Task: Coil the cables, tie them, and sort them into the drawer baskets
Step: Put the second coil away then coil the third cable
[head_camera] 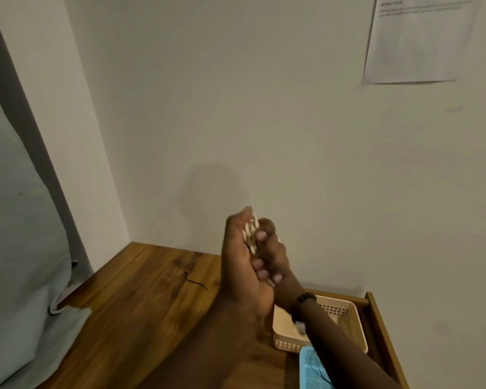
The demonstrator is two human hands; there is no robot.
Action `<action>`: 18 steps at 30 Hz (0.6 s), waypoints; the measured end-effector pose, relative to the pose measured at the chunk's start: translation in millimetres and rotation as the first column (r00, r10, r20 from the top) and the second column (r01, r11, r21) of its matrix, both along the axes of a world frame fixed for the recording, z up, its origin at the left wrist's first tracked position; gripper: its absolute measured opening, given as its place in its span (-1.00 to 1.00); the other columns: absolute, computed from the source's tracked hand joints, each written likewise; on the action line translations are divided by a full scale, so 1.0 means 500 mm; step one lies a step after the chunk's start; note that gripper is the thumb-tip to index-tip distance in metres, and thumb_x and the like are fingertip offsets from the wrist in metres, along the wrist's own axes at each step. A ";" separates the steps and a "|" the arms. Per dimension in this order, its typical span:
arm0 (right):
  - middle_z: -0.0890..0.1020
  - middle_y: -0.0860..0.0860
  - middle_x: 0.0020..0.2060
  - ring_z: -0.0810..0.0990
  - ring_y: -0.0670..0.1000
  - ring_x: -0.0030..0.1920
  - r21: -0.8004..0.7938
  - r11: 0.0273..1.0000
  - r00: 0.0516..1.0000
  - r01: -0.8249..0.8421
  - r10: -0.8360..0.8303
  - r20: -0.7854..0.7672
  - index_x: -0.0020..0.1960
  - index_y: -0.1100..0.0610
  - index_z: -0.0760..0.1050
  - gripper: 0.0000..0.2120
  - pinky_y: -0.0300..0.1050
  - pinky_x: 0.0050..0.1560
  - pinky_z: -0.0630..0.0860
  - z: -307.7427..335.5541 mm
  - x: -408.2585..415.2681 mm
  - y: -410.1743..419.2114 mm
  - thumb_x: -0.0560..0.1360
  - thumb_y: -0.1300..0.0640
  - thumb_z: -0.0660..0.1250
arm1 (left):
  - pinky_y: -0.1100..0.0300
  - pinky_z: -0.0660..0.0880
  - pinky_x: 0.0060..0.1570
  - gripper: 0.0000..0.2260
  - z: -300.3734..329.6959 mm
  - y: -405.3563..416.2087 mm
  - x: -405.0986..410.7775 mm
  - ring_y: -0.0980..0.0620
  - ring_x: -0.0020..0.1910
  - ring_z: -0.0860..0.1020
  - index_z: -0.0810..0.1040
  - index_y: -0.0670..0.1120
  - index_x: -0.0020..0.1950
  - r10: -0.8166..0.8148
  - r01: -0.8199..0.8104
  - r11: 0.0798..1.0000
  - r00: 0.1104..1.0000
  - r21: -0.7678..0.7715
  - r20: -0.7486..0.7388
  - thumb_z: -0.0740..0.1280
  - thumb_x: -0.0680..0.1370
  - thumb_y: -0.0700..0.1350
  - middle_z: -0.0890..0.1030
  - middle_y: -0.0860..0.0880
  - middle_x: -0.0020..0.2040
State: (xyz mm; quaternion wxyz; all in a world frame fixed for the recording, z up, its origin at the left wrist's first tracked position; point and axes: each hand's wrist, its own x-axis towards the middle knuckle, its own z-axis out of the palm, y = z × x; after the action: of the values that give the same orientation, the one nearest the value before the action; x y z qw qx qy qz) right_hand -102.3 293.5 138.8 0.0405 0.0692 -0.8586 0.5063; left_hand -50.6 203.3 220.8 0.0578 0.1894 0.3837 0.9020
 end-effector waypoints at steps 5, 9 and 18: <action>0.56 -0.06 -0.21 0.48 -0.19 -0.36 0.051 0.938 0.933 -0.342 0.333 0.138 0.20 0.05 0.39 -0.79 -0.28 -0.32 0.47 0.000 0.081 -0.013 0.62 0.00 0.22 | 0.24 0.32 -0.54 -0.54 -0.044 -0.075 -0.115 0.07 -0.62 0.31 0.42 -0.10 -0.29 0.451 -0.433 0.846 0.892 -0.312 -0.016 0.10 0.60 0.22 0.33 -0.02 -0.56; 0.65 0.02 -0.12 0.59 -0.11 -0.42 -0.045 0.825 0.797 -0.563 0.557 0.234 0.46 -0.14 0.01 -0.54 -0.26 -0.33 0.56 0.077 0.123 0.000 0.67 0.12 0.11 | 0.26 0.48 -0.53 -0.43 -0.101 -0.082 -0.122 0.08 -0.54 0.53 0.52 -0.16 -0.22 0.523 -0.525 0.576 0.826 -0.627 -0.211 0.00 0.55 0.27 0.52 -0.06 -0.48; 0.51 0.19 0.33 0.53 0.11 0.32 -0.791 0.581 0.968 -0.190 0.245 -0.053 0.35 0.30 0.38 -0.65 0.04 0.34 0.47 0.177 0.045 0.068 0.58 0.35 0.13 | 0.31 0.32 -0.54 -0.18 -0.114 -0.041 -0.054 0.12 -0.60 0.38 0.50 -0.17 -0.20 0.159 -0.170 0.641 0.983 -0.749 -0.087 -0.04 0.27 0.58 0.48 0.00 -0.50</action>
State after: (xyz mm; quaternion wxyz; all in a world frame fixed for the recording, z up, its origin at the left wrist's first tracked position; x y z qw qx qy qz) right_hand -79.5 327.3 227.5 -0.0220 0.1329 -0.5327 0.8355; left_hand -77.5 182.7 163.9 0.0464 0.1189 0.7385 0.6621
